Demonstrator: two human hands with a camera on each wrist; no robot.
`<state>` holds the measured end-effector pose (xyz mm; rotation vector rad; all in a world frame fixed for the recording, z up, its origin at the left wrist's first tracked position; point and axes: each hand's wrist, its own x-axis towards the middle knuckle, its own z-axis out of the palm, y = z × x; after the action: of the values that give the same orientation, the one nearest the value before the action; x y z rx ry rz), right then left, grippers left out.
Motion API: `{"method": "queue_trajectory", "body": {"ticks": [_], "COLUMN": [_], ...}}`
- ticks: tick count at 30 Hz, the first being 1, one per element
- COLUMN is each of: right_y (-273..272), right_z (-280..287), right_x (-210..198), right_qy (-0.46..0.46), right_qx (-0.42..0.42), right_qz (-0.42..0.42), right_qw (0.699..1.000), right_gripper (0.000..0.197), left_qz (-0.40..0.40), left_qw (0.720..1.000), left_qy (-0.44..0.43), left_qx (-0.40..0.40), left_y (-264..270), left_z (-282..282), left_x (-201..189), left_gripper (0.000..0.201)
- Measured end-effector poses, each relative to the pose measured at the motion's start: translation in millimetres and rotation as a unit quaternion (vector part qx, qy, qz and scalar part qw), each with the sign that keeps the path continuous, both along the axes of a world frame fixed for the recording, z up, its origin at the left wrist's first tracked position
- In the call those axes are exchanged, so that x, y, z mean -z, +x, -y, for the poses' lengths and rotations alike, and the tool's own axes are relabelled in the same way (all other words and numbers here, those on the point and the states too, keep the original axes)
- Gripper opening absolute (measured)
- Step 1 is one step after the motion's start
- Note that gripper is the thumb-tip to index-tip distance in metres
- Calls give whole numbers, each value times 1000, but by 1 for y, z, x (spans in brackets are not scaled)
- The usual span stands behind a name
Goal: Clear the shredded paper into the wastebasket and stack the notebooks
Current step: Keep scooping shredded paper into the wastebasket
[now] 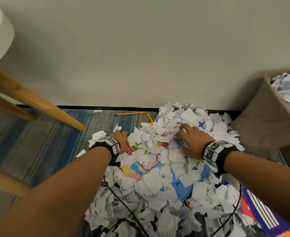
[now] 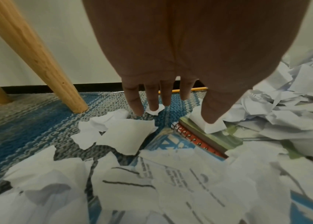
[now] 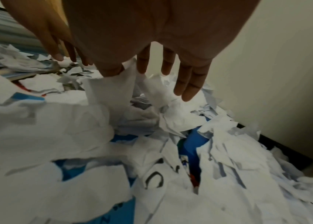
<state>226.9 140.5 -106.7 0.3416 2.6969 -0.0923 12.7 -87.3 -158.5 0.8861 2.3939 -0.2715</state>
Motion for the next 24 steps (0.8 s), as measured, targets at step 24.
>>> {"method": "queue_trajectory", "body": {"ticks": [24], "right_y": [42], "right_z": [-88], "right_x": [36], "right_qy": [-111], "right_qx": [461], "right_qz": [47], "right_qw": [879], "right_gripper": [121], "left_qz": [21], "left_qw": [987], "left_qy": [157], "left_qx": [11], "left_y": [66], "left_z": [-175], "left_x": [-20], "left_gripper": [116]}}
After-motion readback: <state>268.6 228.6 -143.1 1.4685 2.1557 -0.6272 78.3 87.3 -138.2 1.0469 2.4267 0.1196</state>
